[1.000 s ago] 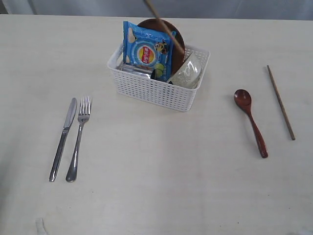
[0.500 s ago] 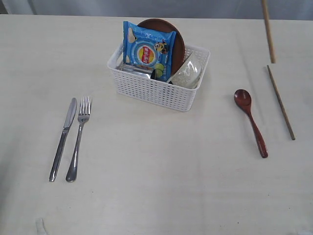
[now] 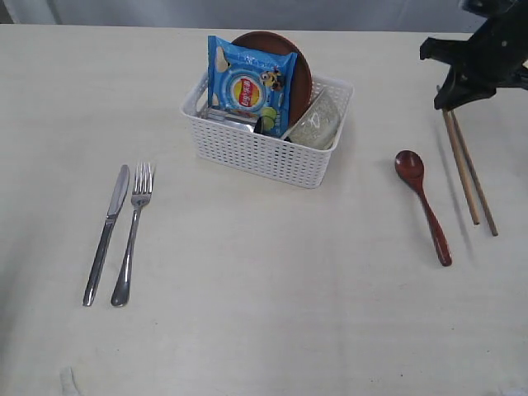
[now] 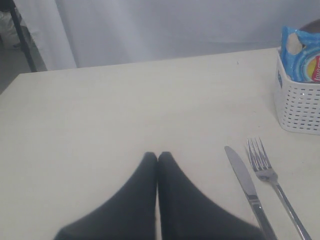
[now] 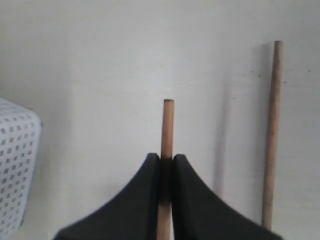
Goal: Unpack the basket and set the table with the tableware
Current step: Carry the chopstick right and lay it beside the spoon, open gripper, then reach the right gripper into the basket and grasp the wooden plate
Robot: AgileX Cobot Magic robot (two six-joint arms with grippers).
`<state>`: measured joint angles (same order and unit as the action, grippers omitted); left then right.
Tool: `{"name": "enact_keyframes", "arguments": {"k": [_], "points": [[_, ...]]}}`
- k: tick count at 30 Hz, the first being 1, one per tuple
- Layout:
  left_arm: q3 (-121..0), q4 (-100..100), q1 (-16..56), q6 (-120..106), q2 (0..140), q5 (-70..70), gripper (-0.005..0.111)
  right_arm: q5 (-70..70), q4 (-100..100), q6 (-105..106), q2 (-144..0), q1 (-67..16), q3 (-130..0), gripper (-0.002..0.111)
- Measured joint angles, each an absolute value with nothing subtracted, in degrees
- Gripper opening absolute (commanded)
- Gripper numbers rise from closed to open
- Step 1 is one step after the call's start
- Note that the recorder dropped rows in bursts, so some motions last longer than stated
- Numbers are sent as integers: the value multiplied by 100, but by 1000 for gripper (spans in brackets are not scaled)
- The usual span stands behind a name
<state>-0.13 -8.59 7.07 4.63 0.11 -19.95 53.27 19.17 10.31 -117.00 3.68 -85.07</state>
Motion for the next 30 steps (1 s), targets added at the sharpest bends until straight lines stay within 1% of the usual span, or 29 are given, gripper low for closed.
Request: {"name": "enact_keyframes", "arguments": {"k": [9, 12, 14, 15, 16, 17, 18, 22, 26, 28, 30], "points": [[-13, -859, 707, 463, 11, -1995, 0, 4422, 1590, 1009, -11754, 368, -7743, 0], [-13, -859, 707, 463, 11, -1995, 0, 4328, 1552, 1009, -11793, 368, -7676, 0], [-13, -859, 707, 463, 11, -1995, 0, 4304, 1552, 1009, -11880, 368, -7676, 8], [-13, -859, 707, 463, 11, -1995, 0, 4304, 1552, 1009, -11895, 358, -7676, 18], [-13, -859, 707, 463, 11, -1995, 0, 4304, 1552, 1009, -11951, 336, -7676, 23], [-13, -859, 707, 463, 11, -1995, 0, 4304, 1552, 1009, -11970, 311, -7676, 31], [-13, -859, 707, 463, 11, -1995, 0, 4304, 1540, 1009, -12014, 271, -7676, 32], [-13, -859, 707, 463, 11, -1995, 0, 4296, 1532, 1031, -11973, 235, -7676, 32], [-13, -859, 707, 463, 11, -1995, 0, 4369, 1707, 1054, -11401, 220, -7879, 32], [-13, -859, 707, 463, 11, -1995, 0, 4442, 2034, 1202, -10947, 126, -8037, 32], [-13, -859, 707, 463, 11, -1995, 0, 4555, 2367, 1350, -10626, -198, -8202, 32]]}}
